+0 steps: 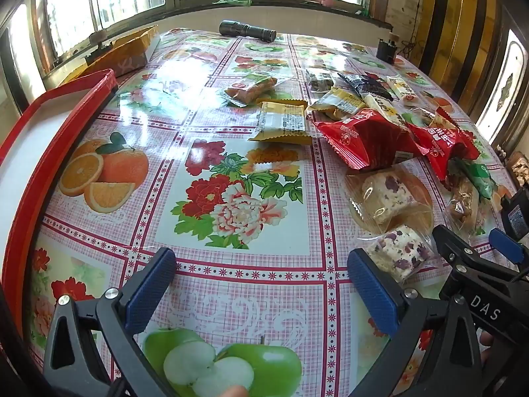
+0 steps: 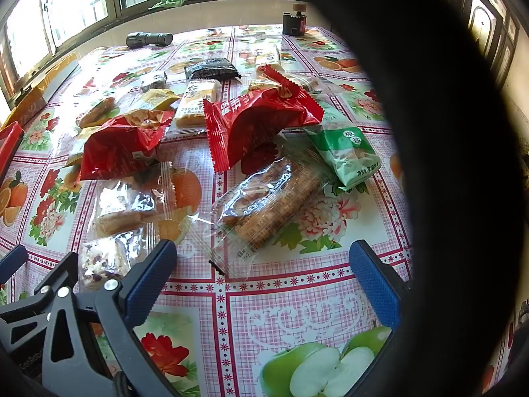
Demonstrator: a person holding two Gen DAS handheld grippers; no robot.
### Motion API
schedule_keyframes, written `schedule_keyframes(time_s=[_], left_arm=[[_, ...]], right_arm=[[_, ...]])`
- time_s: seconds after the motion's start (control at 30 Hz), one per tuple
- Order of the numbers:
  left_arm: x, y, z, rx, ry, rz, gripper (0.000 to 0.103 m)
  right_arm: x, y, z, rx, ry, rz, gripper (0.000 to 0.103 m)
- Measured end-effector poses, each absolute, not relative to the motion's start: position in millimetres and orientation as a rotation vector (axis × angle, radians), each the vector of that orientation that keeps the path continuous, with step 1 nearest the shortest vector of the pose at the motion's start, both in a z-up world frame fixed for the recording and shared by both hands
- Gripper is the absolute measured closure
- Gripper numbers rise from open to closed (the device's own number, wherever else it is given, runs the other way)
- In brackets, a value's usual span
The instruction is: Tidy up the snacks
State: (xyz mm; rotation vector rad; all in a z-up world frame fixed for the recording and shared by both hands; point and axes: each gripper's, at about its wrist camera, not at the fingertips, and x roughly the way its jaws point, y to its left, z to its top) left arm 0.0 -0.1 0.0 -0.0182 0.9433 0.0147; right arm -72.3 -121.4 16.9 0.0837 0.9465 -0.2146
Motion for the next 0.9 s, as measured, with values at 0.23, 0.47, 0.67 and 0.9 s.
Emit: schedule_keyframes(time_s=[0.23,0.47,0.67,0.9], left_arm=[[0.5,-0.5,0.2,-0.017,0.945,0.016,0.000],[0.5,-2.5,0.9,-0.013,0.950,0.018,0.000],[0.7,-0.2,0.4,-0.016,0.959,0.010,0.001],[2.4,1.1,1.3,0.007,0.972,0.027,0.002]], right_arm=[[-72.2,-121.1,17.3,0.082,0.948,-0.216,0.000],[-72.4,-121.1,17.7,0.086,0.952,-0.215,0.000],[-68.2,-121.8,14.7,0.074,0.987,-0.185,0.000],[-66.5,-129.1,17.5,0.096,1.035,-0.164,0.000]])
